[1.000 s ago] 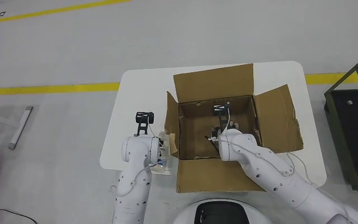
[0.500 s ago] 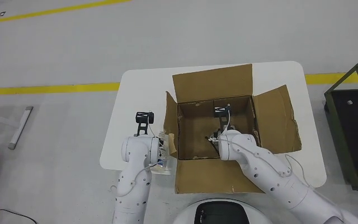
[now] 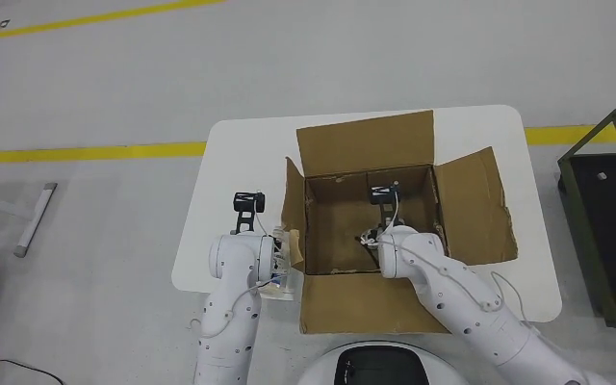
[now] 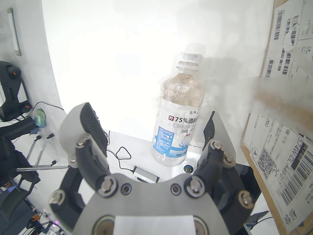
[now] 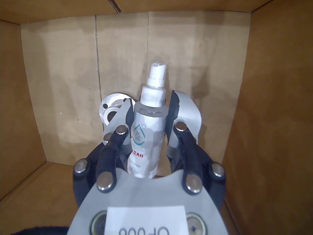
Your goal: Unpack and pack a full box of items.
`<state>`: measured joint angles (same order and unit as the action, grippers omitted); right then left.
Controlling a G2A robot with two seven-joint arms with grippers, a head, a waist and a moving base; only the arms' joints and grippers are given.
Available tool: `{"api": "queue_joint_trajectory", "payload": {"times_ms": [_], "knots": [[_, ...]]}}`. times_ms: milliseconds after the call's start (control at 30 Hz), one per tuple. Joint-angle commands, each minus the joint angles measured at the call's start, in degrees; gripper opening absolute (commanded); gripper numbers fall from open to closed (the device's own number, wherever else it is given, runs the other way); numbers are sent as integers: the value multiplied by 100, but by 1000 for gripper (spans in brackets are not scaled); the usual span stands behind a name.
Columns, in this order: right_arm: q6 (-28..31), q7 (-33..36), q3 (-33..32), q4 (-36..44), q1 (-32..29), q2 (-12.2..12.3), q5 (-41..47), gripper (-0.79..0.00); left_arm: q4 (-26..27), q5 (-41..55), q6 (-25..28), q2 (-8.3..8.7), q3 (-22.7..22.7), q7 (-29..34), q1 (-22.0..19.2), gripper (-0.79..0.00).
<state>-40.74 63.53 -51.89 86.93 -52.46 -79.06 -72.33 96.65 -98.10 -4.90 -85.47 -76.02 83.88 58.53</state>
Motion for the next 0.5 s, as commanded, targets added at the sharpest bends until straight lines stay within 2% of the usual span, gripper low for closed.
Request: {"api": "queue_joint_trajectory", "payload": {"times_ms": [0, 233, 467], "knots": [[35, 36, -53, 25, -25, -25, -65, -785, 0, 0, 0, 0, 0, 0, 0, 0], [122, 112, -177, 416, -78, -107, -187, -785, 0, 0, 0, 0, 0, 0, 0, 0], [929, -125, -221, 569, 23, -136, -161, -785, 0, 0, 0, 0, 0, 0, 0, 0]]}}
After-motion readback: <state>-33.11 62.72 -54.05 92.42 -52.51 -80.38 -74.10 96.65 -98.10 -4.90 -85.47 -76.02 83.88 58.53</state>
